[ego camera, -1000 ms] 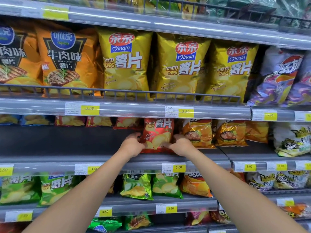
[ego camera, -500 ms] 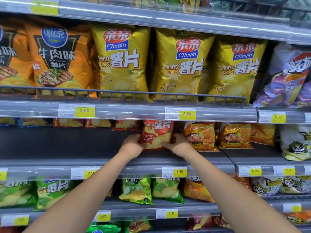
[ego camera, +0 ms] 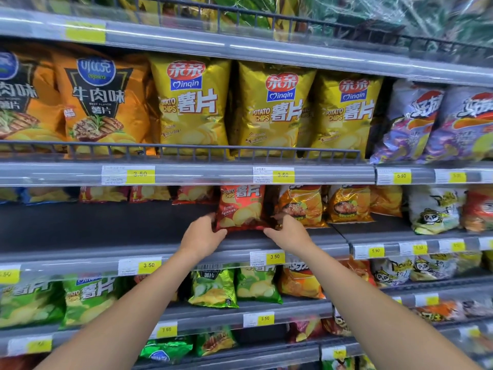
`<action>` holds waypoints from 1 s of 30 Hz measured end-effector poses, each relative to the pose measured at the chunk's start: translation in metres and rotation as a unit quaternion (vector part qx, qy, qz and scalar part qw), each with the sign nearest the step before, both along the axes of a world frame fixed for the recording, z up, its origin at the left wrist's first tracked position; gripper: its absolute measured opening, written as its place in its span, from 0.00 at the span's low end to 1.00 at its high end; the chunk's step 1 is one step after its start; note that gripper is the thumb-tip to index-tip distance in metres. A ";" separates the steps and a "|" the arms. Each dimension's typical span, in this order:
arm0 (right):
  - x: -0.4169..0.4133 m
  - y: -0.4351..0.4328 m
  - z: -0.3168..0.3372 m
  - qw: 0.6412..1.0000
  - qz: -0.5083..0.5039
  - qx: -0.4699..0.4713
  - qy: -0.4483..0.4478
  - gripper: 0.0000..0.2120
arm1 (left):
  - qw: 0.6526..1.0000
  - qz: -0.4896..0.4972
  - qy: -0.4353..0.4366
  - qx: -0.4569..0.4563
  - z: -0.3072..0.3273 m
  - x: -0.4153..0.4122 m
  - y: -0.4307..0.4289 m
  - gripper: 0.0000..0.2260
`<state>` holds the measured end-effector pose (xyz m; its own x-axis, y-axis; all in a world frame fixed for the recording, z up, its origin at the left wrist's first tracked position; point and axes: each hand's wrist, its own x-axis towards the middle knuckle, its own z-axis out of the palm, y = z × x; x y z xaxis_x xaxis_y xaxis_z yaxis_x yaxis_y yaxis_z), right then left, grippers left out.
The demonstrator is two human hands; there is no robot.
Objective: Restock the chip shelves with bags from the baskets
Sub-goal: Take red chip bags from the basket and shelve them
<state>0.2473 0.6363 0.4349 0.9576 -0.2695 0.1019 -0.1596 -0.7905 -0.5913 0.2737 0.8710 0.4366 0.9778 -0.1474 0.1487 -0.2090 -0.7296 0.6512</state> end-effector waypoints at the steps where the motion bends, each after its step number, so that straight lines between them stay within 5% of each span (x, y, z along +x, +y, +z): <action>1: -0.006 -0.002 -0.002 1.000 -0.007 -0.023 -0.004 0.32 | 1.000 -0.005 -0.016 0.014 0.000 -0.006 -0.001 0.17; 4: -0.026 -0.012 -0.005 0.996 -0.019 -0.082 -0.039 0.30 | 0.996 -0.022 -0.060 0.065 -0.005 -0.023 -0.008 0.28; 15: -0.156 -0.128 -0.040 0.976 -0.065 -0.198 -0.062 0.36 | 0.953 -0.119 -0.205 0.190 -0.033 -0.095 -0.103 0.35; 30: -0.483 -0.330 -0.106 0.941 -0.256 -0.212 0.072 0.36 | 0.878 -0.369 -0.193 0.235 -0.103 -0.313 -0.375 0.37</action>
